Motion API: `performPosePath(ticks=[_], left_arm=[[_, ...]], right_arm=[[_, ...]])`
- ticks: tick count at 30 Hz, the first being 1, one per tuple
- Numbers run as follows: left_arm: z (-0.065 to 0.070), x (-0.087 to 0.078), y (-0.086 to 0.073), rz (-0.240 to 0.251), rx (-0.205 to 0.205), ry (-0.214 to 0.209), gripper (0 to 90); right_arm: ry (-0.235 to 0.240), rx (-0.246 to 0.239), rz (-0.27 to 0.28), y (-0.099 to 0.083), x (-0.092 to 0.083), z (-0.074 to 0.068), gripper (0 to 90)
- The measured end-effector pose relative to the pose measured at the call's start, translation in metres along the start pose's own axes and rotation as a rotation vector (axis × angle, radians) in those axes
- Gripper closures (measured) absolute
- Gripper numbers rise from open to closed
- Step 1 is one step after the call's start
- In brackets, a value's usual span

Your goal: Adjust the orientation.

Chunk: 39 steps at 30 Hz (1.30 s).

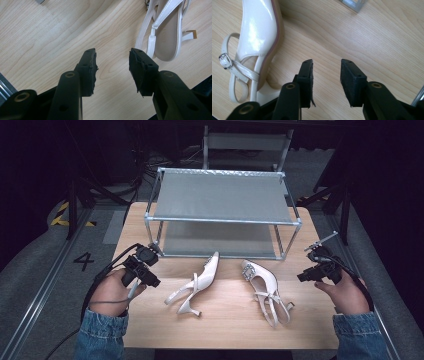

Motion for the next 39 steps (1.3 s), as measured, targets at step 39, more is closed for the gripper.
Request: performPosePath(ticks=[39], left_arm=[[0.05, 0.028, 0.036, 0.011, 0.117, -0.139, 48.6]], right_arm=[[0.045, 0.004, -0.031, -0.005, 0.021, -0.001, 53.1]])
Point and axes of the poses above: each handheld gripper's, and its own axes: x roughly forward along the jaws, y roughly out of its top, z roughly to its right, the point moved 5 cm from there along x, roughly forward along the jaws, and after that the axes turned 8 degrees about -x, right-handed, at the moved point
